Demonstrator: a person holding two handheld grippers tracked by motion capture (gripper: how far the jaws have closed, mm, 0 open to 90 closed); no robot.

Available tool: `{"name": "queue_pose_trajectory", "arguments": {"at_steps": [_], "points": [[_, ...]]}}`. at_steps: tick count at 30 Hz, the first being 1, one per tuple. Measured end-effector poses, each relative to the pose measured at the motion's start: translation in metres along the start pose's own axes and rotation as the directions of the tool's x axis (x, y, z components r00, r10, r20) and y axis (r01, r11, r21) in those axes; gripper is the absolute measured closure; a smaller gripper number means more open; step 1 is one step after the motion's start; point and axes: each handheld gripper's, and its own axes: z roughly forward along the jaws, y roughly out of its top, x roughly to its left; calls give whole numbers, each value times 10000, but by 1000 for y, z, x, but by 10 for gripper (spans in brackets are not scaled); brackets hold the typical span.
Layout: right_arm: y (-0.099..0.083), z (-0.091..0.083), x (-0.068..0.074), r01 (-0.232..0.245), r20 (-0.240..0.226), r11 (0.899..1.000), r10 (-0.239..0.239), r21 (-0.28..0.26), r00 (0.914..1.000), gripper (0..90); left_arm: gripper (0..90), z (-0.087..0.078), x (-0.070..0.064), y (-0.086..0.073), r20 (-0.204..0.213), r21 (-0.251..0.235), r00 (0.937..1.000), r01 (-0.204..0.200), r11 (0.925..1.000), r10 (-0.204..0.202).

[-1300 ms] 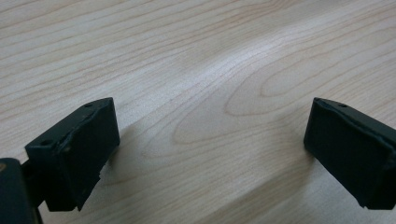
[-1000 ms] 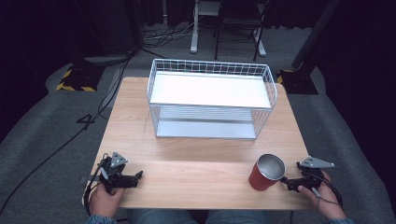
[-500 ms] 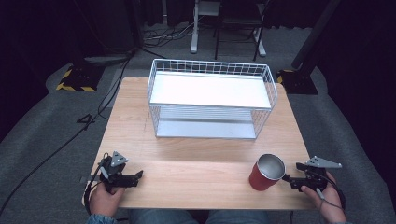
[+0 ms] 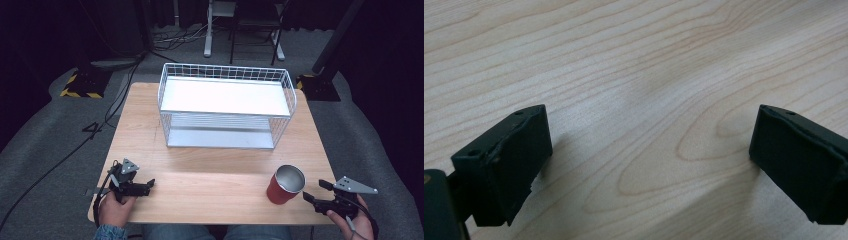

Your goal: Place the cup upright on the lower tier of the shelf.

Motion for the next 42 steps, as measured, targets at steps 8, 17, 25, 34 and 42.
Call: {"name": "queue_pose_trajectory", "arguments": {"at_steps": [8, 17, 25, 34, 42], "points": [[-1, -14, 19, 56, -255, 9993, -65, -362, 9997, 159, 38, 3, 2, 4, -143, 6, 9999, 65, 10000, -65], [3, -18, 46, 434, -662, 9977, -469, -528, 9967, 159, 38, 3, 2, 4, -152, 12, 9999, 56, 10000, -56], [3, -10, 61, 701, -1124, 9956, -768, -622, 9907, 159, 38, 3, 2, 4, -151, 12, 9999, 55, 10000, -55], [-2, 12, 70, 631, -1395, 9966, -701, -536, 9877, 155, 38, 3, 3, 4, -158, 26, 9999, 39, 10000, -39], [-9, 28, 65, 580, -1033, 9964, -642, -623, 9926, 158, 38, 4, 2, 4, -142, -1, 9998, 138, 9999, -138]]}}
